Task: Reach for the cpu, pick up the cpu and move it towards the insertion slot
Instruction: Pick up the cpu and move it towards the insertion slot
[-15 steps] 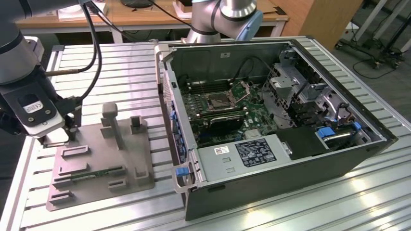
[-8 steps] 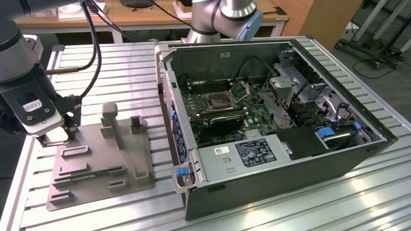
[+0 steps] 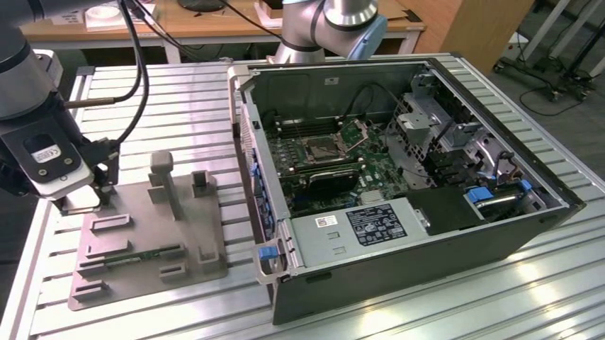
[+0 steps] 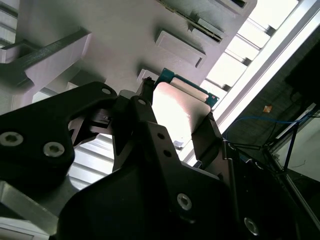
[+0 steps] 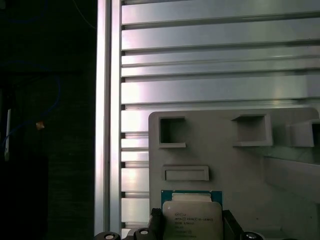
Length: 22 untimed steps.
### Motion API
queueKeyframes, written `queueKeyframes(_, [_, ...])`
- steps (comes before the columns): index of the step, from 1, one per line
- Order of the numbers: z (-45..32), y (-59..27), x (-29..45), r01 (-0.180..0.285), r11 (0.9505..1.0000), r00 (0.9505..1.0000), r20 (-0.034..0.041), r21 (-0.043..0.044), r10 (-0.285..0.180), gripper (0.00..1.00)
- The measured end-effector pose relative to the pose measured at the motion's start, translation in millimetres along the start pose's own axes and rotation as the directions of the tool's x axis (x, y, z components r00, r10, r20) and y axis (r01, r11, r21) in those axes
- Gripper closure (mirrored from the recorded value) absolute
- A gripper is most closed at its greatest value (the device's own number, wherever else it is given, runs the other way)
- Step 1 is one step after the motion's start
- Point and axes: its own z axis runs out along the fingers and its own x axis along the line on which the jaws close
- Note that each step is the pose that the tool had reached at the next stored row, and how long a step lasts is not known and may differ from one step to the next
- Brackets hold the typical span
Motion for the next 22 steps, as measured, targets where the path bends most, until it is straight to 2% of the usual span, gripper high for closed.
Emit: queueKeyframes(22, [-7.1,0.4,0.0,0.0,1.0,1.0,-0.0001,0.0001,0.0,0.45])
